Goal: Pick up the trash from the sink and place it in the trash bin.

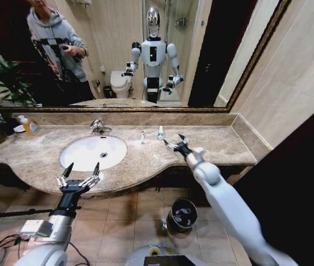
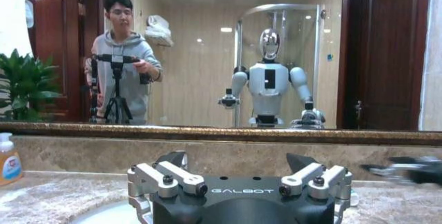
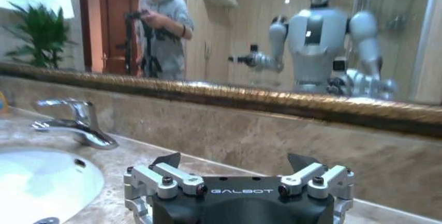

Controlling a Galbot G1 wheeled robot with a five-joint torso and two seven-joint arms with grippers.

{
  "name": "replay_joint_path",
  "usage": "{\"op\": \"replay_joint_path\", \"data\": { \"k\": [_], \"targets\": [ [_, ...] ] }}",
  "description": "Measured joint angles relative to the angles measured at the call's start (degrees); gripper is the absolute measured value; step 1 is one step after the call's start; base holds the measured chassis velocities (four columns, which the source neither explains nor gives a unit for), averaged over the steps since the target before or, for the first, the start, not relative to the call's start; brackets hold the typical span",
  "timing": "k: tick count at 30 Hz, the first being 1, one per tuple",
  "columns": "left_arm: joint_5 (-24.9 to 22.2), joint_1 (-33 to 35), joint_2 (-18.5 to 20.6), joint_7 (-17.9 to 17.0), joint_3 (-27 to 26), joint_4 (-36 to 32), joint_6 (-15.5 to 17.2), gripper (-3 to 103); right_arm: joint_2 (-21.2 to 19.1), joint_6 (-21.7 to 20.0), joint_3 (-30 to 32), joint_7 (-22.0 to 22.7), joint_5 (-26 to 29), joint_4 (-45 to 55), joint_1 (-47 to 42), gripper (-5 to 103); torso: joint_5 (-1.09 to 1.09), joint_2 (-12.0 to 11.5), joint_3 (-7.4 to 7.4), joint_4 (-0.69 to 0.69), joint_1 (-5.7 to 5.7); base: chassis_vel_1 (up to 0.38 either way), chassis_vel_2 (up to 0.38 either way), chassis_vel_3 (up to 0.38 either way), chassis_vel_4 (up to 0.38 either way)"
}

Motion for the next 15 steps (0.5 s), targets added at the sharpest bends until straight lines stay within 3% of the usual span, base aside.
{"op": "replay_joint_path", "data": {
  "k": [6,9,15],
  "targets": [
    [0.0,0.0,0.0,0.0,0.0,0.0,0.0,100,6.1,0.4,-2.3,0.3,-0.5,-12.4,6.8,100,-0.01,0.0,0.00,-0.01,0.00,0.000,0.000,0.000,0.000],
    [0.0,0.0,0.0,0.0,0.0,0.0,0.0,100,9.6,2.8,-2.1,0.5,-2.7,-19.8,9.7,100,0.00,0.0,-0.01,0.00,-0.01,0.000,0.000,0.000,0.000],
    [0.0,0.0,0.0,0.0,0.0,0.0,0.0,100,11.0,5.1,0.4,2.3,-6.5,-26.6,11.1,100,0.00,0.0,-0.01,0.00,-0.01,0.000,0.000,0.000,0.000]
  ]
}}
